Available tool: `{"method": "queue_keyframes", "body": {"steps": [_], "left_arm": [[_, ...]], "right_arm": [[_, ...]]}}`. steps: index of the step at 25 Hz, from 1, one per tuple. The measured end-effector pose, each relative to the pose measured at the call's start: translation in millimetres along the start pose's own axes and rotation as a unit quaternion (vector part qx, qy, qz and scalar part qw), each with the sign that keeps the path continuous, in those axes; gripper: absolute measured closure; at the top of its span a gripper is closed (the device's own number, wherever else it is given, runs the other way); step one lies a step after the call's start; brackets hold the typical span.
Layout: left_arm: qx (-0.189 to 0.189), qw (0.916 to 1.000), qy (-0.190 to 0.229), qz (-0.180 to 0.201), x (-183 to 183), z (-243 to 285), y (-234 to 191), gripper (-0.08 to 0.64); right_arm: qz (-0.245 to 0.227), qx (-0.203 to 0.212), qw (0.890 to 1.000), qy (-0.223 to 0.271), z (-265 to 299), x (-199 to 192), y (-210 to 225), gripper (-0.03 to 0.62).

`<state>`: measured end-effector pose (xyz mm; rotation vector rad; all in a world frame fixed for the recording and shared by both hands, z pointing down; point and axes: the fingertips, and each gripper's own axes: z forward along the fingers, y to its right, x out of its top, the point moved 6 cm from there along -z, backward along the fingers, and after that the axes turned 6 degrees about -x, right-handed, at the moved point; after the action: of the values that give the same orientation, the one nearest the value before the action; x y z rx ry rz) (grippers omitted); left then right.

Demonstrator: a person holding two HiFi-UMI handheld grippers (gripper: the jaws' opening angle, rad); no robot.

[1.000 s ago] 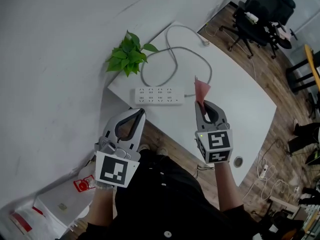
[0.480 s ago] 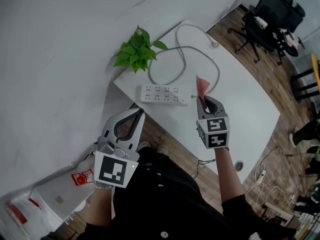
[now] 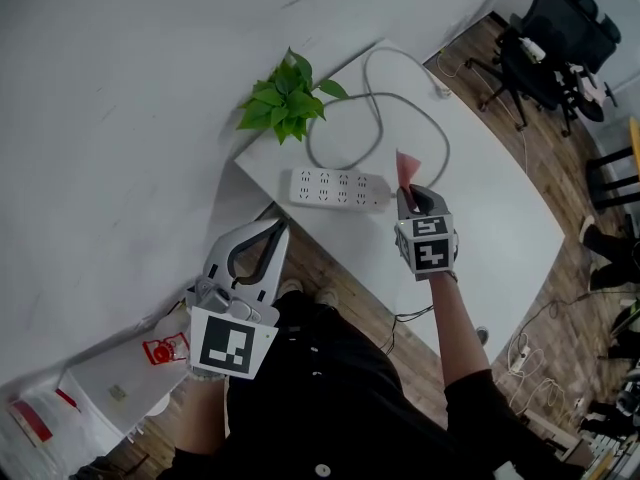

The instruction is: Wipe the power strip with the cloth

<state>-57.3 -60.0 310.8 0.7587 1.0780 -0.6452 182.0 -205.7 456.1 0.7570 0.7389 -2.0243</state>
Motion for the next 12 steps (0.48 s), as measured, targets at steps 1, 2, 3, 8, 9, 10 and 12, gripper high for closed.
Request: {"method": "queue_keyframes", "body": {"steps": [1, 2, 3, 8, 9, 10, 12], "left_arm": [[0.001, 1.0, 0.0, 0.0, -0.8, -0.7, -0.3, 0.546], [0.001, 1.0, 0.001, -0.001, -1.5, -1.5, -0.6, 0.546], [0.002, 1.0, 0.001, -0.001, -2.2, -2.4, -1.0, 0.546], [0.008, 0.9999, -0.004, -0.006, -6.8, -5.4, -6.4, 0.546], [0.008, 0.9999, -0.004, -0.007, -7.3, -5.7, -7.3, 0.546], [0.008, 0.9999, -0.005, -0.006, -7.8, -5.7, -7.7, 0.546], [0.008, 0.9999, -0.005, -0.005, -8.5, -5.5, -7.9, 0.546]], "right_arm": [[-0.003, -0.001, 1.0, -0.007, 4.2, -2.2, 0.3, 0.543], [-0.006, -0.001, 1.0, -0.013, 8.4, -4.4, 0.4, 0.543], [-0.009, -0.001, 1.0, -0.02, 12.7, -6.5, 0.3, 0.543], [-0.012, -0.001, 0.999, -0.046, 30.0, -16.8, -1.5, 0.543], [-0.012, 0.0, 0.999, -0.05, 32.6, -18.6, -2.2, 0.543], [-0.011, 0.001, 0.999, -0.054, 34.8, -20.0, -2.8, 0.543], [-0.008, 0.005, 0.998, -0.057, 38.1, -21.2, -3.8, 0.543]]}}
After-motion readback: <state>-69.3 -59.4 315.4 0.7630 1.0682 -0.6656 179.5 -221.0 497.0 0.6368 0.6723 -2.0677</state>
